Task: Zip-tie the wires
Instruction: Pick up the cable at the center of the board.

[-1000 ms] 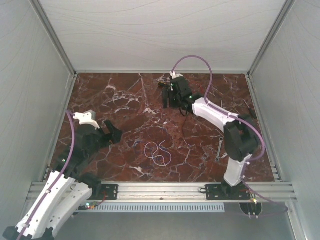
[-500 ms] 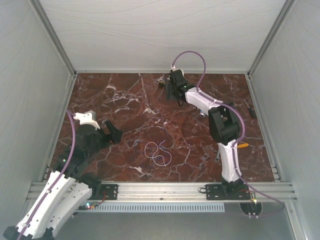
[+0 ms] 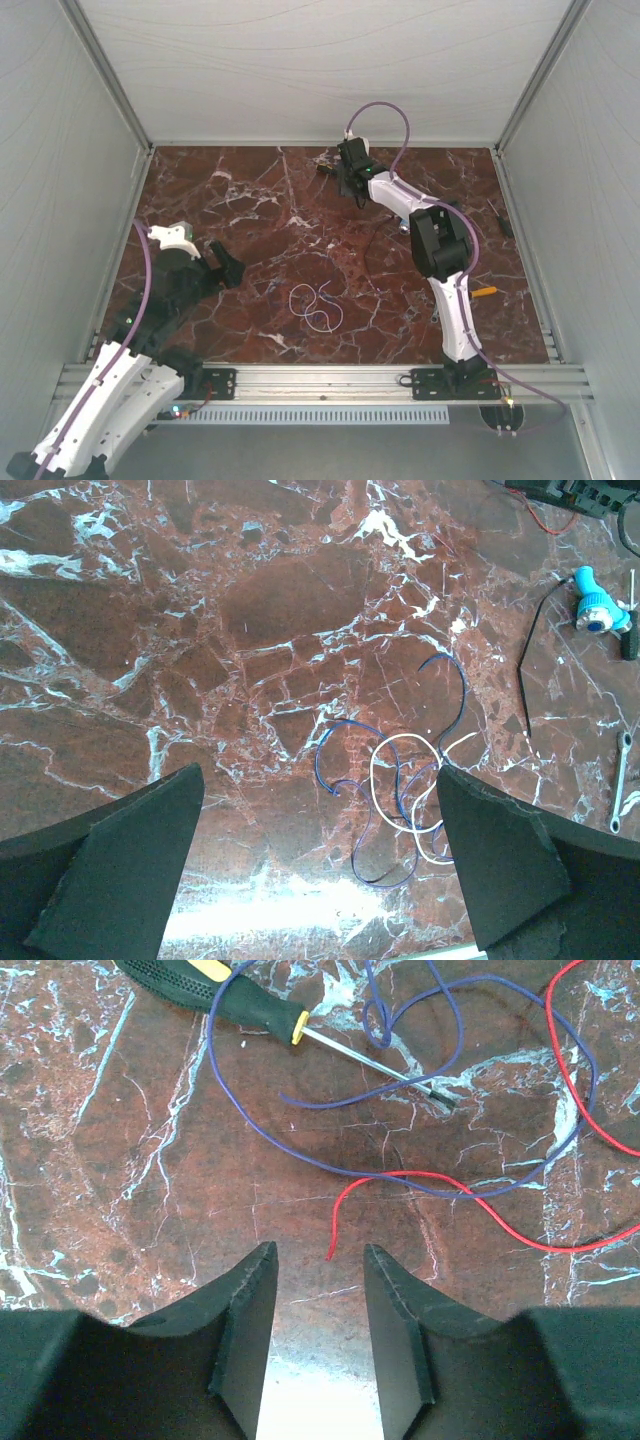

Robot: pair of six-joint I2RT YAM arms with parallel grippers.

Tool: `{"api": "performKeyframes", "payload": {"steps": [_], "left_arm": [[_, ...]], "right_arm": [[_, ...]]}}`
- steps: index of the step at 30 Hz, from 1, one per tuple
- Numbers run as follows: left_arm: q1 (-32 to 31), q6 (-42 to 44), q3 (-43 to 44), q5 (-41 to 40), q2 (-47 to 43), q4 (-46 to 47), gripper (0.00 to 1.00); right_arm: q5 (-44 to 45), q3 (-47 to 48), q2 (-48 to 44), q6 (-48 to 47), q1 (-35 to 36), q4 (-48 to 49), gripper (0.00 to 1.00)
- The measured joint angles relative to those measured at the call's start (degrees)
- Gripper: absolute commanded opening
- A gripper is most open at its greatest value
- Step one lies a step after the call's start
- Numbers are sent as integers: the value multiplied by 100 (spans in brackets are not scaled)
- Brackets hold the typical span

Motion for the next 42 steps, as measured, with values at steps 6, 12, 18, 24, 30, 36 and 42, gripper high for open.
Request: {"api": "performKeyframes", "payload": {"steps": [6,12,18,24,30,36,42], "left_arm": [[0,0,0,0,2,2,100],[0,0,0,-2,4,2,100],[0,0,0,-2,4,2,100],[0,0,0,-2,4,2,100],[0,0,-2,-2,4,2,100],[0,0,-7,-2,4,0,100],[0,0,-11,-2,2,0,100]], "right_arm": [[7,109,103,-4,-22,-35,29],[7,273,166,-39,-22,-68,18],[24,367,210,-46,-22,-111,12],[57,369,210,-44,-22,-197,20],[57,402,291,-44,-22,-214,18],[63,452,413,-48,-22,-256,0],[144,673,424,-153,-24,-374,0]]}}
